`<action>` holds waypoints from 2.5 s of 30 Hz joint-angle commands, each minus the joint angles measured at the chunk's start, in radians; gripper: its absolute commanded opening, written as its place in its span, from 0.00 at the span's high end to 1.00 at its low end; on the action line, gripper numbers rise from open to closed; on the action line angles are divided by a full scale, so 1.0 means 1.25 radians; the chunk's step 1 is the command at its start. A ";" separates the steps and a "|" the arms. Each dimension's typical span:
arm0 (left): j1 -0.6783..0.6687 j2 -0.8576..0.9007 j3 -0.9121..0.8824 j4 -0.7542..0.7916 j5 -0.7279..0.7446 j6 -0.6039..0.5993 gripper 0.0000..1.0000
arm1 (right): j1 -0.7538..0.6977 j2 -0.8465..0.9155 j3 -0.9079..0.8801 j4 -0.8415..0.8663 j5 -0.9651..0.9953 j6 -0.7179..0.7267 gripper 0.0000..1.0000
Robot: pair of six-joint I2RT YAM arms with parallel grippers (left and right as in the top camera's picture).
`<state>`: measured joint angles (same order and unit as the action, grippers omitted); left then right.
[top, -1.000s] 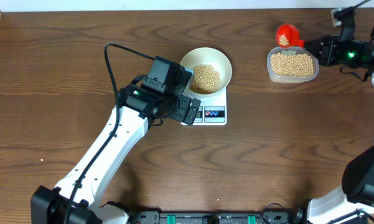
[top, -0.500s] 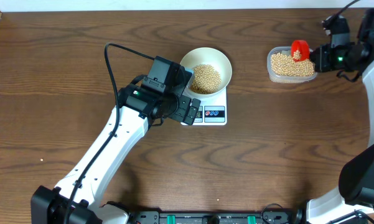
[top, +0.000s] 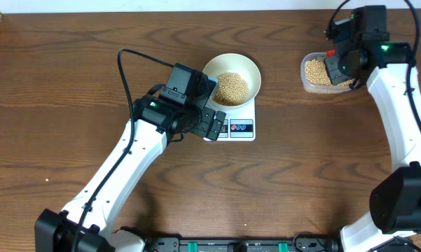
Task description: Scoop item into bowl and weigh 50g on scale
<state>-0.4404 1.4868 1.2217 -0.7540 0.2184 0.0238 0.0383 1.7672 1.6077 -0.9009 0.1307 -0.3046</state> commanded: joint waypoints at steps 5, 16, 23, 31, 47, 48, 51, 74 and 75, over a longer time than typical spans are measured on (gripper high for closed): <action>0.001 0.008 -0.008 -0.001 -0.008 0.001 0.04 | 0.051 -0.012 -0.003 -0.001 0.199 -0.015 0.99; 0.001 0.008 -0.008 -0.001 -0.008 0.001 0.04 | 0.056 -0.048 -0.002 0.066 -0.215 -0.014 0.99; 0.001 0.008 -0.008 -0.001 -0.008 0.001 0.03 | 0.058 -0.107 -0.002 0.162 -0.410 -0.005 0.99; 0.001 0.008 -0.008 0.000 -0.008 0.001 0.04 | 0.105 -0.076 -0.003 0.218 -0.589 0.042 0.99; 0.001 0.008 -0.008 -0.001 -0.008 0.001 0.03 | 0.217 0.018 -0.005 0.142 -0.497 -0.106 0.99; 0.001 0.008 -0.008 -0.001 -0.008 0.001 0.03 | 0.222 0.021 -0.005 0.143 -0.484 -0.117 0.99; 0.001 0.008 -0.008 -0.001 -0.008 0.001 0.04 | 0.236 0.037 -0.006 0.151 -0.434 -0.138 0.99; 0.001 0.008 -0.008 -0.001 -0.008 0.001 0.04 | 0.264 0.125 -0.006 0.189 -0.337 -0.186 0.99; 0.001 0.008 -0.008 -0.001 -0.008 0.001 0.03 | 0.264 0.126 -0.006 0.191 -0.337 -0.186 0.99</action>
<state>-0.4404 1.4868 1.2217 -0.7540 0.2184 0.0238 0.3630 1.9163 1.6058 -0.6704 -0.2962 -0.5270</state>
